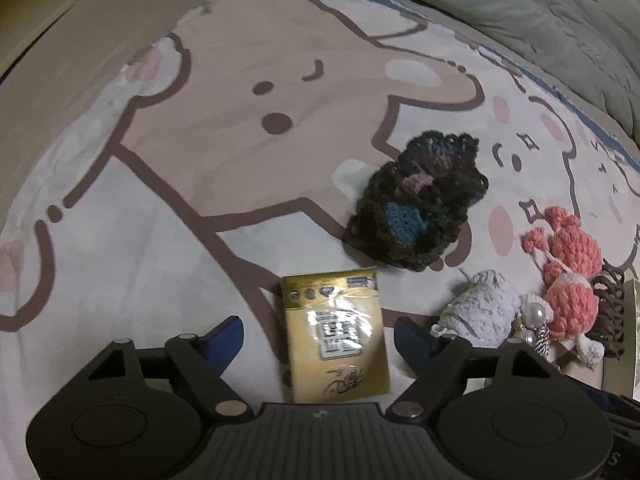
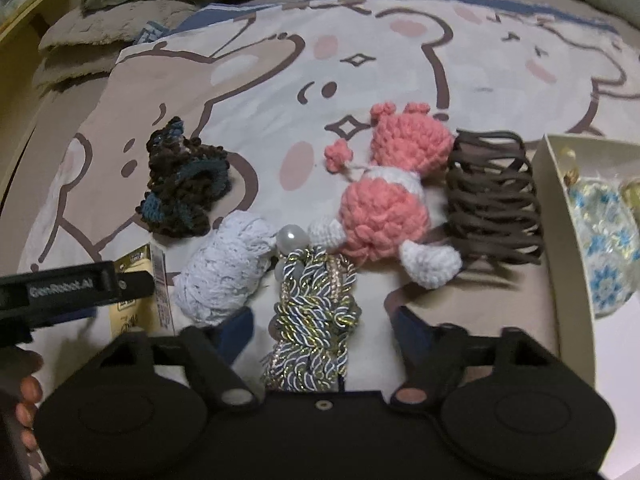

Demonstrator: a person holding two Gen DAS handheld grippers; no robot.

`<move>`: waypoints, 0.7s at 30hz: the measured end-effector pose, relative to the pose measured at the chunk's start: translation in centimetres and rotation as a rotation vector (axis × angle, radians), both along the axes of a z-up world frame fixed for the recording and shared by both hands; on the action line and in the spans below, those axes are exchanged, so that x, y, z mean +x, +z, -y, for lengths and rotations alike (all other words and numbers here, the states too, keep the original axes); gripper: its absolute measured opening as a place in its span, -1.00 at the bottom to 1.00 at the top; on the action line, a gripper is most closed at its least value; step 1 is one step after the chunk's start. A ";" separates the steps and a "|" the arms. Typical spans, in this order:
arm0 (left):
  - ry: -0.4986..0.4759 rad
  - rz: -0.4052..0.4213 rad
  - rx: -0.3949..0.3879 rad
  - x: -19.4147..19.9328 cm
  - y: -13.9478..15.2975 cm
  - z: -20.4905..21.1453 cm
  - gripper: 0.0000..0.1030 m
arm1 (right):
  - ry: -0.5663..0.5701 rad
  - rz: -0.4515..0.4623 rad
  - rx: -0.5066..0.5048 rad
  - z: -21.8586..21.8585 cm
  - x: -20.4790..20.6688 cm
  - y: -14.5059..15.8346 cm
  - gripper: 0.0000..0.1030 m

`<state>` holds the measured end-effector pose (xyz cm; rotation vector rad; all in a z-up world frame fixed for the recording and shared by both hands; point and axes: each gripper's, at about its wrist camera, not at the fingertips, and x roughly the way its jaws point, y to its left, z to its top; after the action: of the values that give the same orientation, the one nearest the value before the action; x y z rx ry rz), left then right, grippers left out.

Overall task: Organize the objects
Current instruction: 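Grasp the gold snack packet with the left tool while the right tool grasps the striped rope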

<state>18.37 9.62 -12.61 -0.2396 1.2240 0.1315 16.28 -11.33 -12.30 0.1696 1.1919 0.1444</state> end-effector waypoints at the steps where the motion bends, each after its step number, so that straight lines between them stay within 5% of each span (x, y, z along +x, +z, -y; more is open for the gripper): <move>1: -0.003 -0.005 0.001 0.1 -0.1 0.2 0.54 | 0.000 -0.007 0.006 0.0 0.1 -0.1 0.20; 9: -0.010 -0.045 0.051 0.9 -1.5 1.1 0.46 | 0.015 -0.066 0.023 -0.2 0.9 -1.4 0.13; 13: -0.019 -0.030 0.042 1.0 -1.4 0.9 0.09 | 0.026 -0.063 0.018 -0.5 1.2 -1.5 0.00; 21: -0.016 0.015 -0.004 0.3 0.4 0.0 0.08 | 0.046 -0.031 0.020 -0.1 1.3 -0.2 -0.04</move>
<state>18.69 9.65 -12.20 -0.2334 1.2107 0.1133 17.58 -11.25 -12.49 0.1625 1.2264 0.1951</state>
